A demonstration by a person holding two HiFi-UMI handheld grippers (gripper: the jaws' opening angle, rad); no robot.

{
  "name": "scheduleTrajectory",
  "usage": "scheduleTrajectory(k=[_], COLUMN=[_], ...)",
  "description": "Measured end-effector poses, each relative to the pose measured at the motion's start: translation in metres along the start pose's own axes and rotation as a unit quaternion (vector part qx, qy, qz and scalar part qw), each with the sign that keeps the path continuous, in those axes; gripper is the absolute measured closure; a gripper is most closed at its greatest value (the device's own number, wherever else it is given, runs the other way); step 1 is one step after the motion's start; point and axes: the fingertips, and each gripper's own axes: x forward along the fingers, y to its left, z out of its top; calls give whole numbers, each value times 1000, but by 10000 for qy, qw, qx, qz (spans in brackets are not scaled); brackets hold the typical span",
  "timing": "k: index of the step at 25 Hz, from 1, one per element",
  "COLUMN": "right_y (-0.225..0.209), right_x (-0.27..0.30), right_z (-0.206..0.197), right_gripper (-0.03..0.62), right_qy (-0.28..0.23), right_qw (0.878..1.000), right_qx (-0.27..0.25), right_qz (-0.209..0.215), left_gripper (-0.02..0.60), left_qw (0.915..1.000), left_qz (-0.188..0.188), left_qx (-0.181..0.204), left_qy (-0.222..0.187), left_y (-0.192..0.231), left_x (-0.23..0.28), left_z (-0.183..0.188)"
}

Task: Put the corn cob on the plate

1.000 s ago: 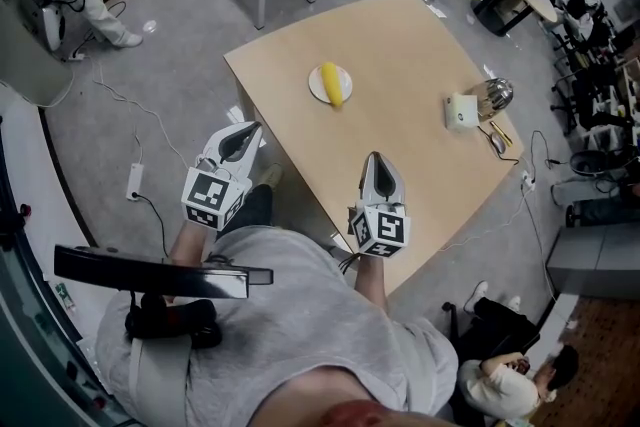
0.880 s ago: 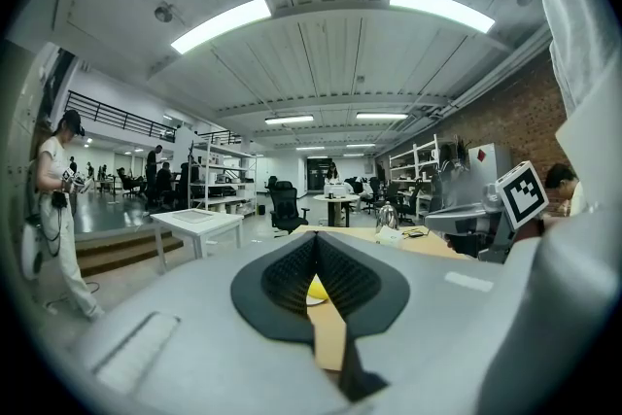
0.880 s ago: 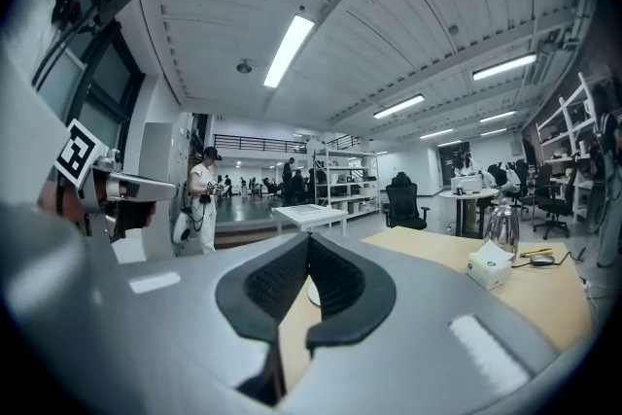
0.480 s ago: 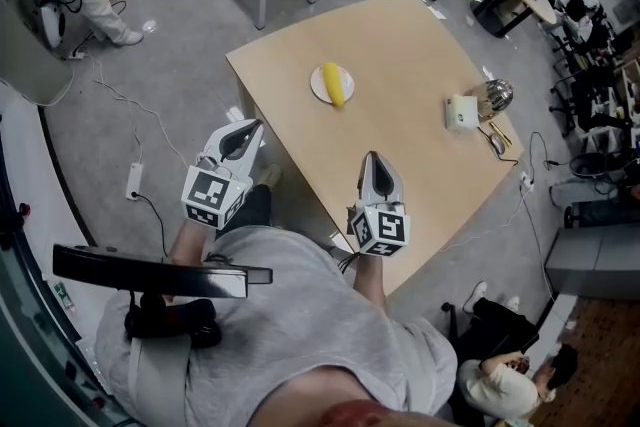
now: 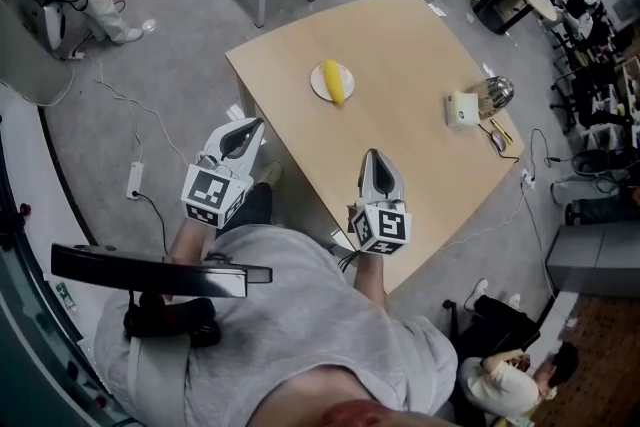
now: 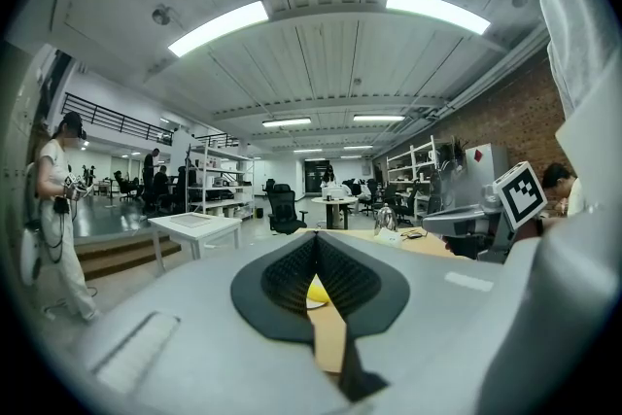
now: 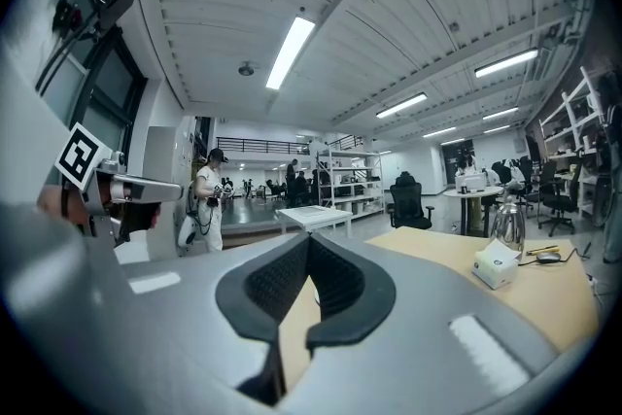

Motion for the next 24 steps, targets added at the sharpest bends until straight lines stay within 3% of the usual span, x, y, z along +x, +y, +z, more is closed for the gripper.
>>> scheduleTrajectory(k=[24], right_y=[-2], right_x=[4], right_z=[-1], right_gripper=[588], right_qy=[-39], right_qw=[9999], right_qx=[96], right_qz=[91], left_gripper=[561], left_qw=[9999], left_qz=[-2], left_qx=[100], left_qy=[-11], left_y=[-2], left_x=[2], left_z=[3])
